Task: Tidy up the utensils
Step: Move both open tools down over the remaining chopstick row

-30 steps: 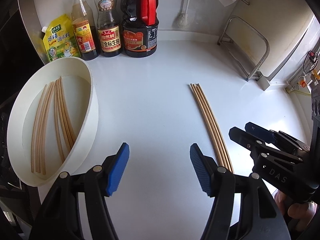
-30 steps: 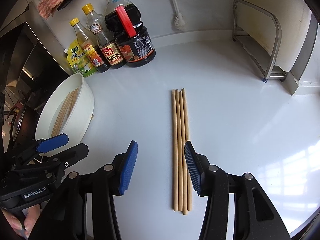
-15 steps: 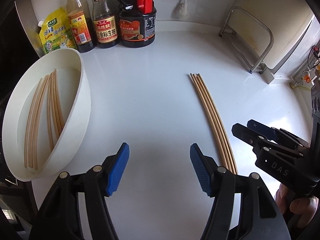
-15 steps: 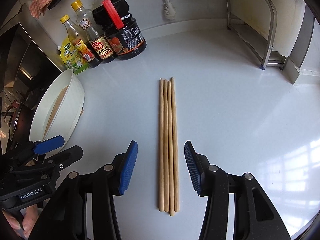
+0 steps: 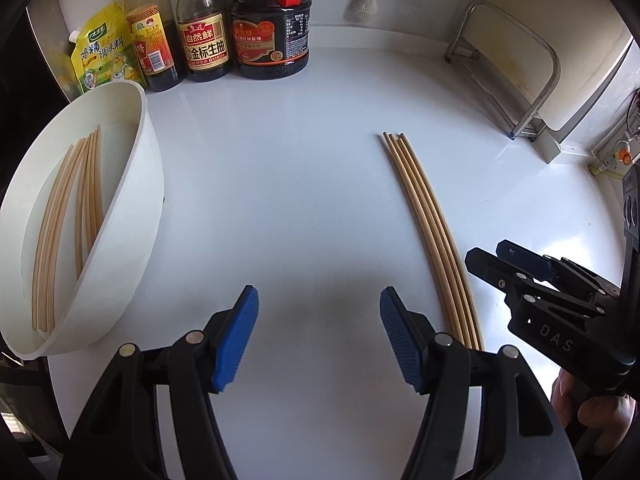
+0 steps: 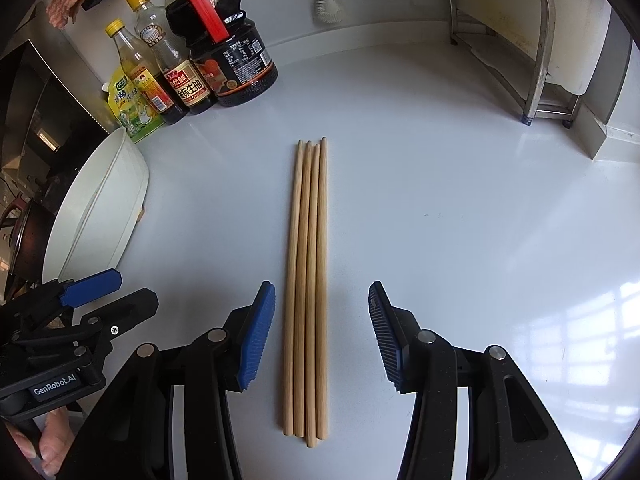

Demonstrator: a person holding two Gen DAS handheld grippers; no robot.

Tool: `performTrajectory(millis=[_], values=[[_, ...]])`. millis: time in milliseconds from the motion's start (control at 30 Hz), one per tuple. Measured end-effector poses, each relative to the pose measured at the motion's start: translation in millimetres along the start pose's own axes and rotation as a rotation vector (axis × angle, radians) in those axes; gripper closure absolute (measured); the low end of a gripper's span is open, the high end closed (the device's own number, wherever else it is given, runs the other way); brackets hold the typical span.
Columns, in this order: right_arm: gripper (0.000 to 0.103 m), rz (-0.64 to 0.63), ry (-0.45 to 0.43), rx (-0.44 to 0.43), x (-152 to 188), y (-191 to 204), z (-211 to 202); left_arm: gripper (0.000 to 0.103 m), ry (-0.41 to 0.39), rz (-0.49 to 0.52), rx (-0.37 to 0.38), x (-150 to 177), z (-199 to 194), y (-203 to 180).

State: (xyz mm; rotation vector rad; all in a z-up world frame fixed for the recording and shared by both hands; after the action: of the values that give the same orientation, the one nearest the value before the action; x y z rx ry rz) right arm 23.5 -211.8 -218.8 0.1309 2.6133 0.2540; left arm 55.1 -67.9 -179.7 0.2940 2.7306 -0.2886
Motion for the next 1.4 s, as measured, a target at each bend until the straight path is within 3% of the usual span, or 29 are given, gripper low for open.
performTrajectory(millis=[1067, 1400], values=[[0.056, -0.128, -0.004, 0.148, 6.4, -10.6, 20.4, 0.038, -0.009, -0.014, 0.028, -7.9, 15.5, -18.6], [0.056, -0.097, -0.024, 0.155, 2.8, -28.7, 18.4, 0.037, -0.021, -0.011, 0.062, -12.8, 25.9, -34.3]])
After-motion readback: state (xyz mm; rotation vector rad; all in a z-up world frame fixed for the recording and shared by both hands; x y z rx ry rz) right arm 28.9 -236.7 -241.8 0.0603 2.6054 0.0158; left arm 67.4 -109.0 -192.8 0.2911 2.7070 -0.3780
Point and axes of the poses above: each gripper's, at about its wrist camera, not at the fingertips, and z roughly the way its jaws point, y to its left, x to its underside, the point moved 8 cm from there along z, roughly the way its jaws point, and after that the axes turned 5 degrees about x, right-handed, at the moved point
